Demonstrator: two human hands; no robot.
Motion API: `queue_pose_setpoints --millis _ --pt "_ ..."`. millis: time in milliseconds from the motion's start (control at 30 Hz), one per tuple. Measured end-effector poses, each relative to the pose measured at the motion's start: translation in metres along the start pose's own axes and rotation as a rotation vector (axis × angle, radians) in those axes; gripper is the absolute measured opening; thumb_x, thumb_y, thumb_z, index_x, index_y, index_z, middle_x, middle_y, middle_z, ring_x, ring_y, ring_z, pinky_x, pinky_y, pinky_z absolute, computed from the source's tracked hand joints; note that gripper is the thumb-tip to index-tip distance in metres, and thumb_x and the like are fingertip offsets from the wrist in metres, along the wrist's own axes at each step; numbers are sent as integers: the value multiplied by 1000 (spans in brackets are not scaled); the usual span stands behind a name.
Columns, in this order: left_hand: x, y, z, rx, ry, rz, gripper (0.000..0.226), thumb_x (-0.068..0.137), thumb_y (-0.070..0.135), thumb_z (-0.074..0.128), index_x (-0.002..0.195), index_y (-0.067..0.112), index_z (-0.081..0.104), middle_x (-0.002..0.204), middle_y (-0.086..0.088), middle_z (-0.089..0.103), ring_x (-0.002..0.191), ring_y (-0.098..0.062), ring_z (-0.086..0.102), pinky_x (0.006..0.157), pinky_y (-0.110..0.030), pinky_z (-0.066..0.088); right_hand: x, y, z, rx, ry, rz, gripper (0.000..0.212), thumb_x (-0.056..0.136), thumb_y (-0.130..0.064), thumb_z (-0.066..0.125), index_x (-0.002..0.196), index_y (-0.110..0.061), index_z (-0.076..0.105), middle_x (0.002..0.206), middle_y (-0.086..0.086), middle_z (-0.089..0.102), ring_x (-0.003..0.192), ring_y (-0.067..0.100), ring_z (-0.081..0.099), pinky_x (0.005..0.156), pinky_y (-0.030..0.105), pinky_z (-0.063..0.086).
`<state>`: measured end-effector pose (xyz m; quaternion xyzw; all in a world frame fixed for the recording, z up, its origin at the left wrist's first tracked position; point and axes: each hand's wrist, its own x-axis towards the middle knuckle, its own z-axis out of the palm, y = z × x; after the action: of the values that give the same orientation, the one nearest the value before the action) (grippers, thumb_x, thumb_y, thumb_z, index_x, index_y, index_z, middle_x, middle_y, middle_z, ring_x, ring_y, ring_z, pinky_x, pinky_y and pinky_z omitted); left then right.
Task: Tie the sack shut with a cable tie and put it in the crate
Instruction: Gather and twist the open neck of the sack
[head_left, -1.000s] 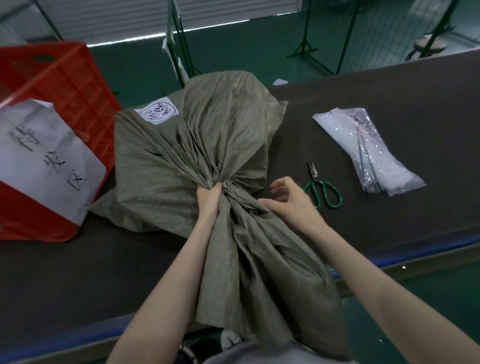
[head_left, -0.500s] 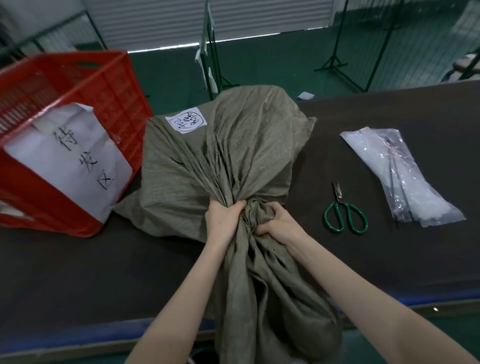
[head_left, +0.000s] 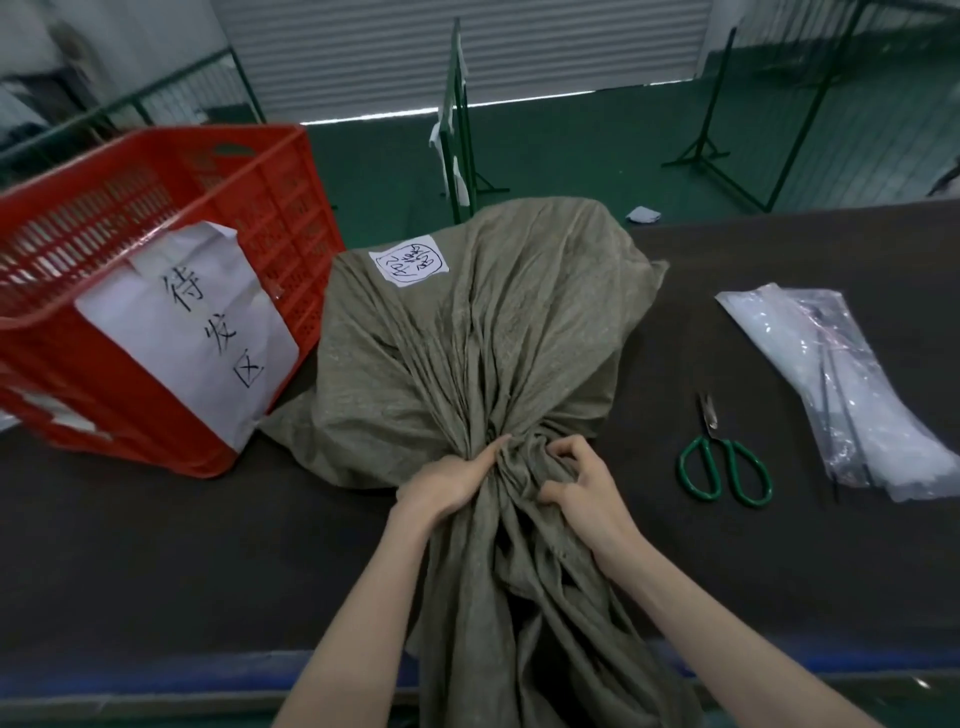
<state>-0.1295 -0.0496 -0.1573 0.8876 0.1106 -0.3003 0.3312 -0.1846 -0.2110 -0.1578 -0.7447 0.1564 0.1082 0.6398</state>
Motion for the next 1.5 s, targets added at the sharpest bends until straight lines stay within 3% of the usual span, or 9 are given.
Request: queue_pose_setpoints --millis 100,300,500,633,767,867,1033,1300,1500 --pt "1 -2 8 37 9 -25 140 37 105 12 149 21 26 154 -15 31 140 -32 29 115 -41 25 -2 5 -1 -12 -15 -8 33 68 1 60 87 -26 56 96 8 69 86 26 68 83 50 55" --pt "-13 5 4 -3 -86 121 73 88 69 31 147 25 31 153 -14 33 140 -28 33 113 -31 27 -3 1 -1 -46 -14 -2 32 65 -11 64 91 -27 58 100 4 69 91 23 65 88 46 53" --pt "-12 -2 8 -552 -263 212 68 83 70 42 136 28 50 143 9 49 132 -7 43 117 -32 26 -3 -18 -12 7 -80 5 14 81 -22 61 78 -17 74 87 3 75 94 20 68 89 37 48" --pt "-21 3 21 -985 -449 79 50 94 50 41 117 13 65 122 -5 66 106 -14 65 84 -27 54 -7 -16 -15 46 -256 60 28 88 -15 54 73 -13 77 82 -1 76 82 6 70 81 24 50" --pt "-23 6 38 -1202 -232 157 44 70 28 76 107 5 70 108 -6 72 106 -17 65 75 -21 56 -1 -15 -23 137 -206 197 39 90 -32 49 86 -2 74 94 16 74 92 28 67 87 35 48" --pt "-27 -1 45 -1127 3 258 34 83 21 68 114 9 68 113 -7 71 111 -19 64 104 -36 44 15 -22 -27 129 11 154 45 89 -48 53 80 -8 72 90 10 72 89 25 65 81 33 48" --pt "-41 -5 47 -866 83 475 62 79 44 67 135 22 51 133 6 59 125 -5 53 111 -31 36 34 -31 -5 84 -449 334 67 68 -58 75 120 -16 65 117 5 71 111 22 65 104 39 45" --pt "-80 -41 24 -243 176 355 73 69 75 49 126 30 56 121 5 66 115 -14 58 98 -27 45 39 -43 33 160 -361 278 18 79 -2 69 97 -5 70 82 8 74 74 20 70 68 29 56" --pt "-99 -65 18 -468 -27 238 40 77 63 58 91 26 67 91 13 70 79 12 65 62 -2 44 43 -39 56 366 -126 259 52 69 9 63 121 8 53 106 21 67 77 26 67 54 26 54"
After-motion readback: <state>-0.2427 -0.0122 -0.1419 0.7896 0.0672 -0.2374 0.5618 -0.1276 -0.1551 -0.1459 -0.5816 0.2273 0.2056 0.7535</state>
